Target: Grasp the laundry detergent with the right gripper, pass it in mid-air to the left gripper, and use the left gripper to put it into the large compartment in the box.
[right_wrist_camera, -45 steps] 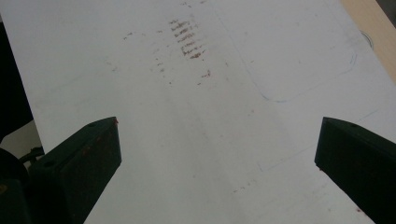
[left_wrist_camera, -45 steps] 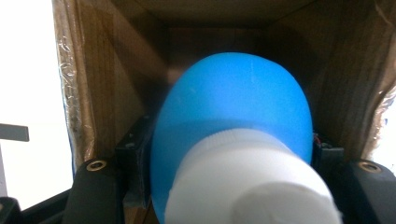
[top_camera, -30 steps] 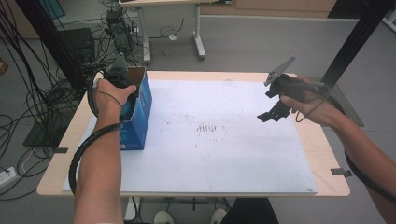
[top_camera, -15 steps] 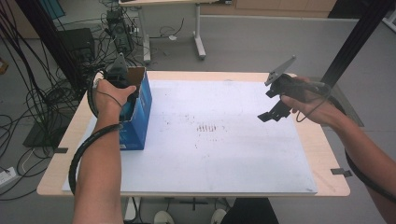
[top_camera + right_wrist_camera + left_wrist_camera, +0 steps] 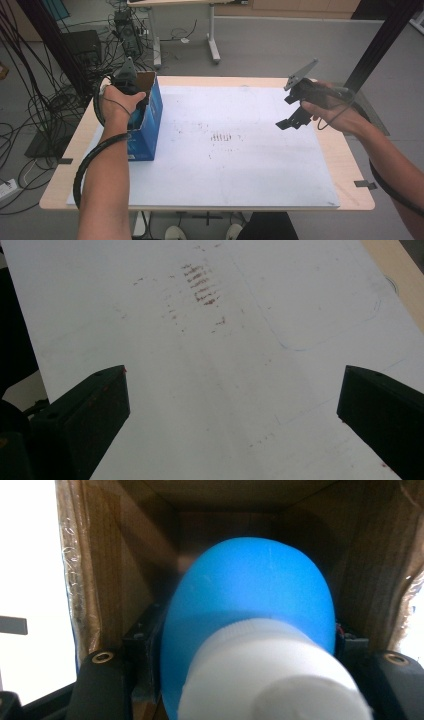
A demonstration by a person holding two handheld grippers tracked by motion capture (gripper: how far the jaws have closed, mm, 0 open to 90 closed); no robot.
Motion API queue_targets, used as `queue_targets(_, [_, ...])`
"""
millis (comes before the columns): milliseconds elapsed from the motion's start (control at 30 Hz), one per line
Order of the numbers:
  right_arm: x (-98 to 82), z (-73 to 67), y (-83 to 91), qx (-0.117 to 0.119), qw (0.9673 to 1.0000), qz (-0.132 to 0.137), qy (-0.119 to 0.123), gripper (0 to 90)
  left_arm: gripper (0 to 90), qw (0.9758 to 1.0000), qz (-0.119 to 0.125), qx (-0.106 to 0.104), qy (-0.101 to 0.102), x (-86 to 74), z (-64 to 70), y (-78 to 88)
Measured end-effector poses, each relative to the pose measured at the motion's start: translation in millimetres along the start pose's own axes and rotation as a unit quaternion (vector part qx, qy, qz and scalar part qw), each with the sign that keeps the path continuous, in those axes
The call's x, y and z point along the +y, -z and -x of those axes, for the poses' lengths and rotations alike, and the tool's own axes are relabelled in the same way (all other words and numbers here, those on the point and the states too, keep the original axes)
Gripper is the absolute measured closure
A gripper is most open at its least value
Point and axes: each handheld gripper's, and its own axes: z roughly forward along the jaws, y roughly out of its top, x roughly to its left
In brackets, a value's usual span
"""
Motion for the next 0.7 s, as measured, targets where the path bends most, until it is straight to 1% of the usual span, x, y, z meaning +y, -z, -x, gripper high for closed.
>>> queue_targets(433, [-0.4, -0.4, 1.7, -0.002, 1.0000, 0.000, 0.002, 0.3, 33.5, 1.0000, -0.001, 0.002, -0.002, -0.1, 0.0, -0.2])
queue_targets(700, [0.8, -0.7, 3.2, -0.003, 1.0000, 0.001, 0.003, 0.3, 29.8, 1.0000, 0.001, 0.007, -0.003, -1.3, -1.2, 4.0])
